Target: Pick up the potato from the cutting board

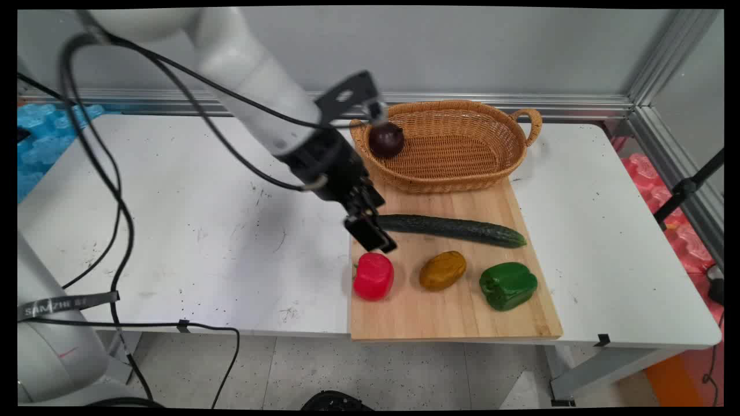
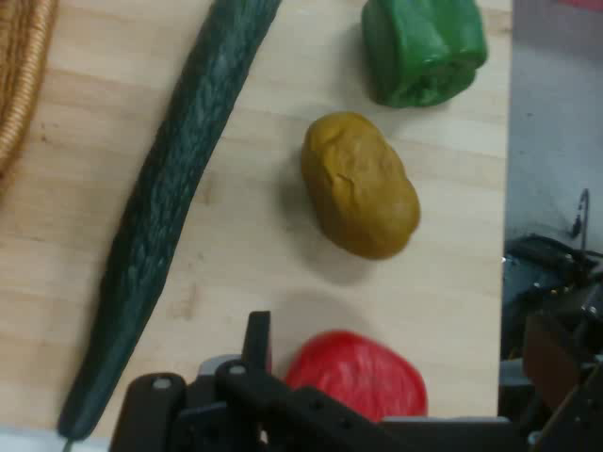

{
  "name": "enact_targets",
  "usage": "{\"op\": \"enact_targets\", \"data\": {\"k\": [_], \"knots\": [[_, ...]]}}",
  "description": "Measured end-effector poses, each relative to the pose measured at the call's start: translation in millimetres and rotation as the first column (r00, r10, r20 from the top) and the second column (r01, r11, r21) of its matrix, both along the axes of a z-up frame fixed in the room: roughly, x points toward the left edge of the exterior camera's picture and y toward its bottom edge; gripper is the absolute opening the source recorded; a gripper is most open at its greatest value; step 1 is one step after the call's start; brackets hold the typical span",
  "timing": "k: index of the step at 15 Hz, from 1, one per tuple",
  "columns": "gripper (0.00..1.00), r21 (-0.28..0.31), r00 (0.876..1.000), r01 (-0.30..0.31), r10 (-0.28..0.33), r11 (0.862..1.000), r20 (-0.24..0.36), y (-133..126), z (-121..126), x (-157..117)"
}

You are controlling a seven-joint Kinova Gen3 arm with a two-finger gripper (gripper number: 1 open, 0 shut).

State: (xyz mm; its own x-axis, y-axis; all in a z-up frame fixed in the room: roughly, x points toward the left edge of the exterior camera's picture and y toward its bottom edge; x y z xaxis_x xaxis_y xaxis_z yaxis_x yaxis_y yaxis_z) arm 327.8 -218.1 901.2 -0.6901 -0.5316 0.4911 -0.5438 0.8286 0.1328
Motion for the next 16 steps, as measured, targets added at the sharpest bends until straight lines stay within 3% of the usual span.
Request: {"op": "enact_targets", "data": {"k": [9, 16], "knots": [[1.0, 0.038, 0.991, -0.108, 0.104, 0.993, 0.089, -23, -52, -81], [1.0, 0.061, 0.977, -0.153, 0.141, 0.986, 0.161, -31, -86, -115]]}}
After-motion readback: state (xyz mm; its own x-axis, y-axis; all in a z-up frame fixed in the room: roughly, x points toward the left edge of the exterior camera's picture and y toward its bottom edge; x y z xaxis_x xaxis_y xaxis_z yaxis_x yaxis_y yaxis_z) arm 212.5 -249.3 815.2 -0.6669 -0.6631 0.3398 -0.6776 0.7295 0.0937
